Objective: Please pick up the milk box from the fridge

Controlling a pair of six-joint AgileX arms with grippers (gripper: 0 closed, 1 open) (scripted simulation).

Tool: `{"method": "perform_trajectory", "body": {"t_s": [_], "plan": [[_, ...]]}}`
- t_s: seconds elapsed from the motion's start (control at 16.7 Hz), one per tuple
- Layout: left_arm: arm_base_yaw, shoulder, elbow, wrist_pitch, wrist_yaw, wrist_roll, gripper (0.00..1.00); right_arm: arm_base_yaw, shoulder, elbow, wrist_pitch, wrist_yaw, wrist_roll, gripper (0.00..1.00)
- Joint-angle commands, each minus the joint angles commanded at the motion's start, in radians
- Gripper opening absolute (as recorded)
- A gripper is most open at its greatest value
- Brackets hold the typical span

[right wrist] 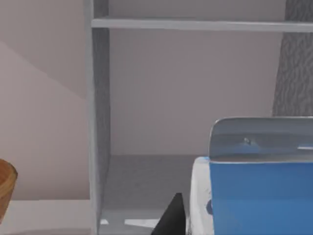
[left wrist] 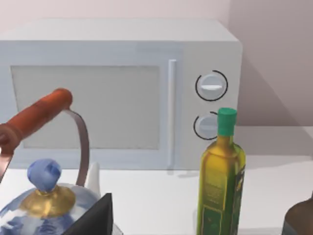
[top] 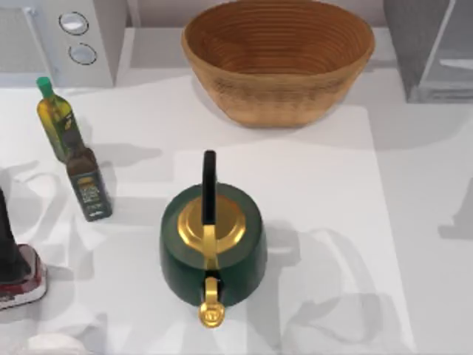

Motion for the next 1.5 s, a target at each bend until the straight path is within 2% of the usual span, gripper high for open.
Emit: {"method": "perform_trajectory", "body": {"t_s": [0.36, 0.84, 1.14, 1.5], "plan": [[0.0, 0.0, 0.0, 0.0, 0.0, 0.0, 1.0, 0.103, -0.339, -0.175, -0.251, 0.045, 0.013, 0.0], [0.0, 0.0, 0.0, 0.0, 0.0, 0.0, 1.0, 0.112, -0.353, -0.189, -0.265, 0.043, 0.015, 0.0], [0.0, 0.0, 0.0, 0.0, 0.0, 0.0, 1.0, 0.11, -0.147, -0.165, -0.099, 0.002, -0.011, 0.0], [0.0, 0.0, 0.0, 0.0, 0.0, 0.0, 1.0, 0.119, 0.431, -0.122, 0.292, -0.147, -0.023, 0.0]]}}
